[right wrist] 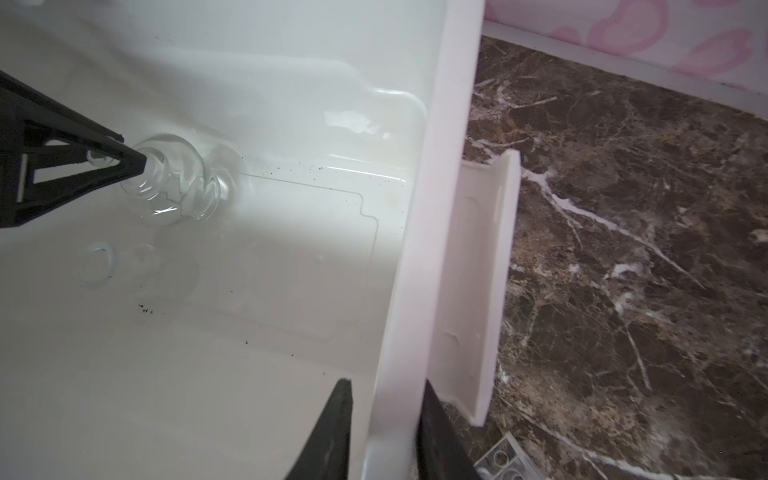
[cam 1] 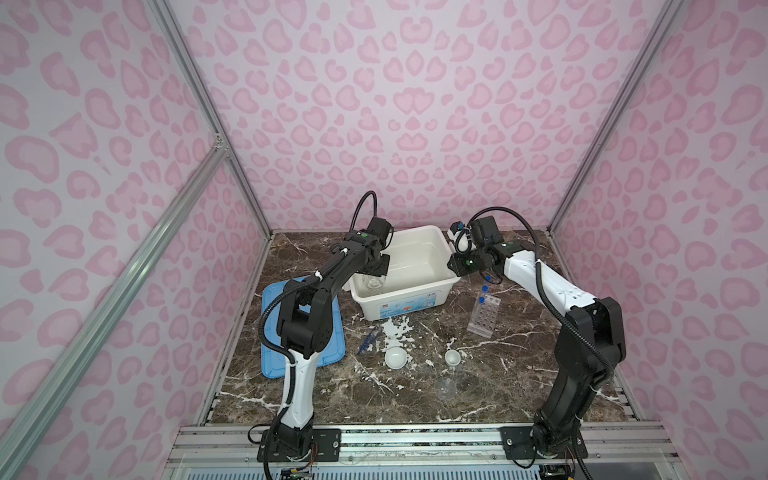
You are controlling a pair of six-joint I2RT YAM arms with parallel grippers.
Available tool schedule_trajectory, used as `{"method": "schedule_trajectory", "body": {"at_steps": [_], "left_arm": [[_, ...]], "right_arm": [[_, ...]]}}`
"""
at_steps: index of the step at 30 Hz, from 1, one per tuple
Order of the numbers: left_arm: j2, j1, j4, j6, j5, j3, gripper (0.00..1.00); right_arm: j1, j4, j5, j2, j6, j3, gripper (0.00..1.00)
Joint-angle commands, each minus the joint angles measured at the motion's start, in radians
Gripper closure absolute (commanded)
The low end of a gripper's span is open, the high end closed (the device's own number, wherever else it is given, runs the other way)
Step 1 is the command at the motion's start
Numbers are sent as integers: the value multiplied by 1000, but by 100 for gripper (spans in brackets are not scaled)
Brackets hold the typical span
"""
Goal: Organize the chemistry lab equipment
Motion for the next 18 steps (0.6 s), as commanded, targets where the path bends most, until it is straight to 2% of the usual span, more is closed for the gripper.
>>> {"method": "schedule_trajectory", "body": {"at_steps": [1, 10, 16, 18], "left_arm": [[-25, 2, 37, -22, -12, -14, 92], [-16, 3, 37, -37, 8, -26, 90], [-15, 5, 35, -36, 14, -24, 85], [-14, 5, 36, -36, 19, -23, 81]], "right_arm": [[0, -17, 15, -5, 1, -13, 73], [0, -7, 22, -8, 8, -15, 73], [0, 4, 24, -7, 15, -12, 71], [0, 6, 23, -8, 18, -12, 70]]}}
